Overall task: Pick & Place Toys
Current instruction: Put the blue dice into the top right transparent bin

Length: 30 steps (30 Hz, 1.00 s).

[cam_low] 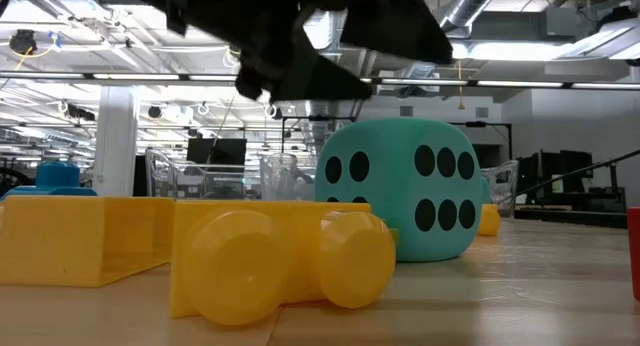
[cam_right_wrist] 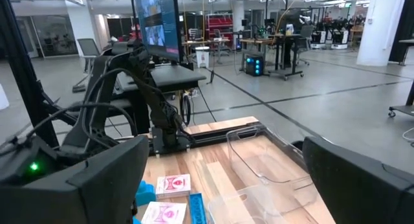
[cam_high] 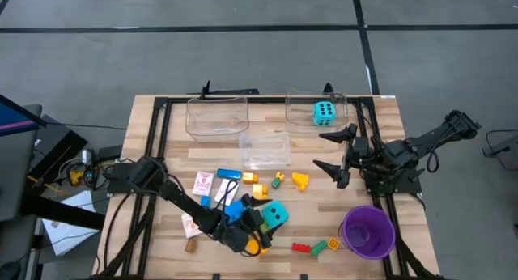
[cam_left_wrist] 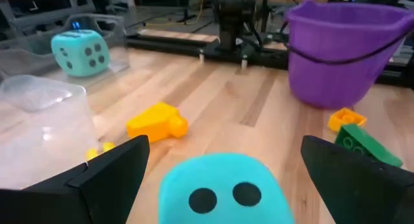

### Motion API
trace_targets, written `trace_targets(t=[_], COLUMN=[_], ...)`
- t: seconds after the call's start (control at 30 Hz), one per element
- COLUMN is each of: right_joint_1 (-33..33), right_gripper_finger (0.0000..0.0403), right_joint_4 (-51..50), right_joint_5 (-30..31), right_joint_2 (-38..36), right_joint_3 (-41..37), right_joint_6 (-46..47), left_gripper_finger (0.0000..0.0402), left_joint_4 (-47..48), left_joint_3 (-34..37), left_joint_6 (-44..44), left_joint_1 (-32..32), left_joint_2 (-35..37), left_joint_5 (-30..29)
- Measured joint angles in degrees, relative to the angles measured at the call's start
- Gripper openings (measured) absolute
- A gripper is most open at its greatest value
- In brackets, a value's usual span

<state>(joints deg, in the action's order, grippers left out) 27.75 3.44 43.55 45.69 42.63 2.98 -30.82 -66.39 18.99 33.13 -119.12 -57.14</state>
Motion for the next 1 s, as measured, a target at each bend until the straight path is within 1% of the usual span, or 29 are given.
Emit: trace_targets(t=[0.17,0.3,0.43,0.63,0.8,1.0], right_joint_1=[0.0,0.0,0.05,0.07,0.07,0.07], right_gripper_finger=[0.04,0.04,0.04,0.04,0.04,0.04], right_joint_4=[-0.86,-1.29,-1.49,-2.28,-3.07,-3.04], right_joint_5=[-0.04,-0.13,-0.16,-0.19,-0.2,-0.2], right_joint_2=[0.04,0.04,0.55,0.5,0.5,0.48], right_joint_3=[0.0,0.0,0.0,0.02,0.02,0.02], right_joint_6=[1.02,1.53,2.2,3.31,4.11,4.11], left_gripper_finger=[0.04,0.04,0.04,0.04,0.04,0.04], left_joint_4=[0.81,5.49,7.55,7.7,7.99,7.86], left_joint_3=[-0.02,0.0,0.0,-0.02,-0.04,-0.07], left_joint_6=[2.07,4.24,6.02,7.55,7.39,3.05], left_joint_1=[-0.68,-0.97,-1.16,-1.61,-1.98,-2.47], left_joint_2=[-0.82,-0.74,-0.58,-0.51,-0.49,-0.38], left_joint_5=[3.61,4.07,4.26,8.74,8.56,8.85])
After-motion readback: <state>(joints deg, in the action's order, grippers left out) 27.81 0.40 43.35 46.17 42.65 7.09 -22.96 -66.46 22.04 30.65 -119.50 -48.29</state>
